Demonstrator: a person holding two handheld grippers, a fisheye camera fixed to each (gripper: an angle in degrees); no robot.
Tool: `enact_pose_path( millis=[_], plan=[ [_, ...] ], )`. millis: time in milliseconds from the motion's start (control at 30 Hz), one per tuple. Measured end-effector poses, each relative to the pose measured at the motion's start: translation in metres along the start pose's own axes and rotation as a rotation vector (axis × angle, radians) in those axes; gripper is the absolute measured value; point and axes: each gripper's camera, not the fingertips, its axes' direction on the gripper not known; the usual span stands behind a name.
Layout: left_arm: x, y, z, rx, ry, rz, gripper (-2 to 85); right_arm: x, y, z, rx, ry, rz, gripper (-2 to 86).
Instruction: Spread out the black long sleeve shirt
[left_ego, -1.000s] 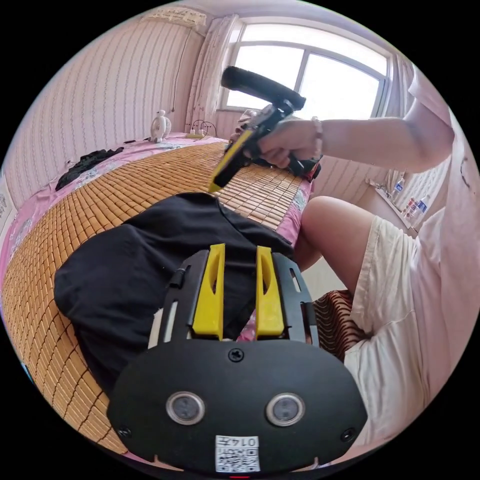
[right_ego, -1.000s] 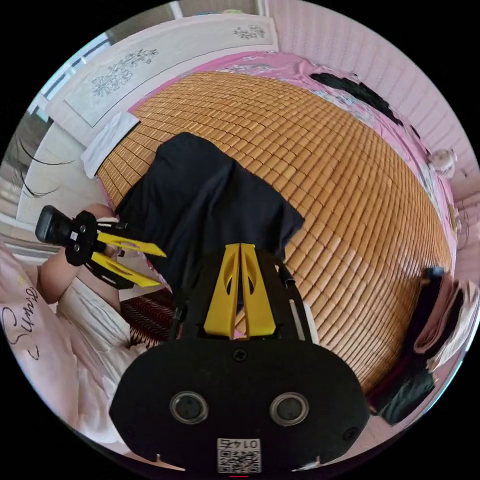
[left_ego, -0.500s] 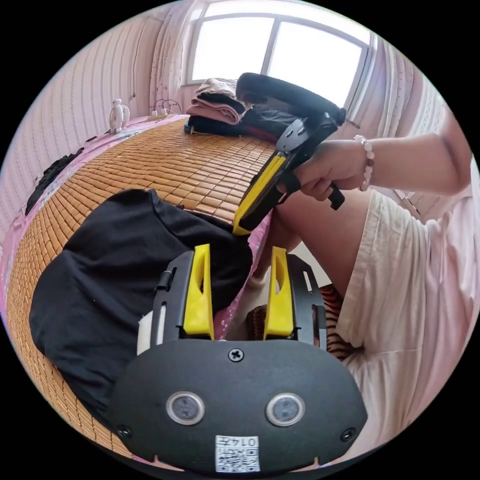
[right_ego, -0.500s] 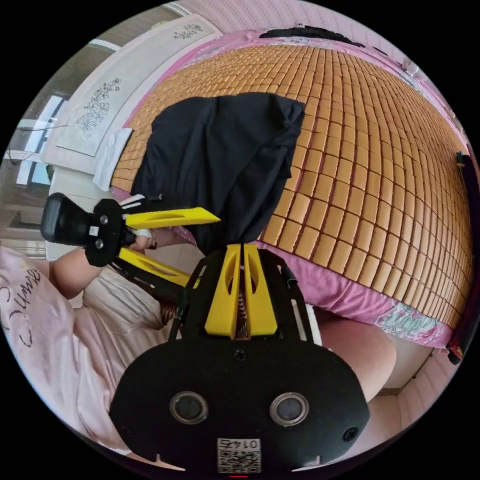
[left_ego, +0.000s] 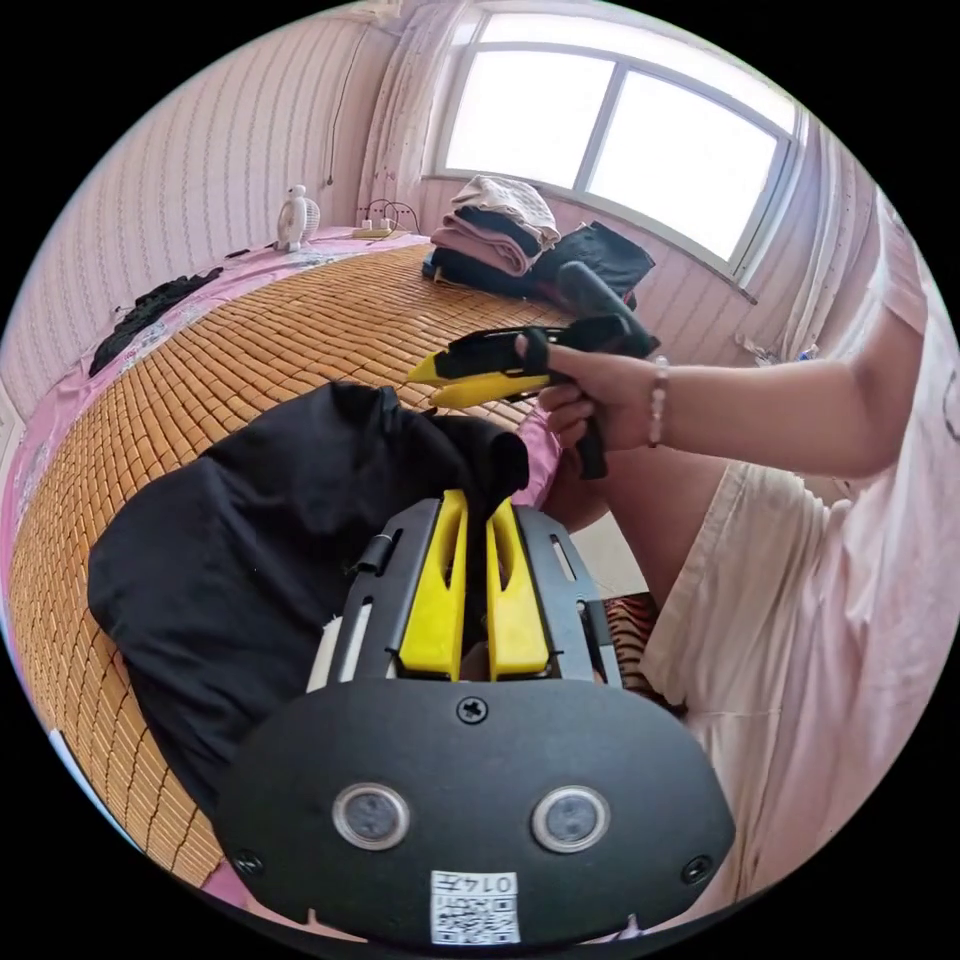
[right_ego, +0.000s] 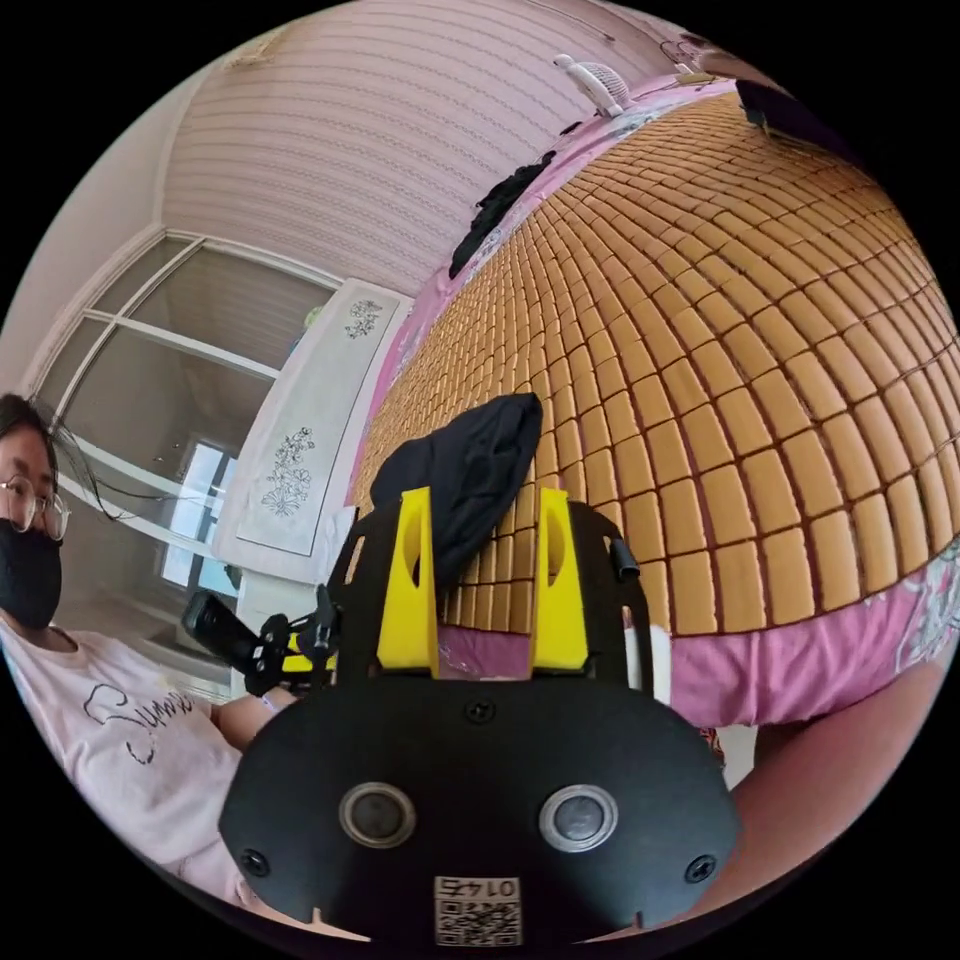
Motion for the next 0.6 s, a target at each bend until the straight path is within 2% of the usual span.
enact_pose_path(
  millis=[100,267,433,600],
  plan=[
    [0.004,0.013,-0.016,-0.001,0.014,0.031,-0.2,0.006,-0.015,0.007,0.008,-0.056,0.021,13.9],
    [-0.002,0.036,-0.047,-0.011,-0.033,0.032,-0.3,0.011,-0.028,-0.001,0.003,-0.105,0.04,3.2],
    [-0.012,0.035,-0.061,0.037,-0.021,-0.011,-0.5,0.013,-0.027,-0.061,0.105,-0.197,0.023,1.1],
    [-0.006,0.017,-0.061,0.165,0.072,0.018,-0.6,-0.001,-0.025,-0.149,0.233,-0.137,-0.048,0.8]
  ],
)
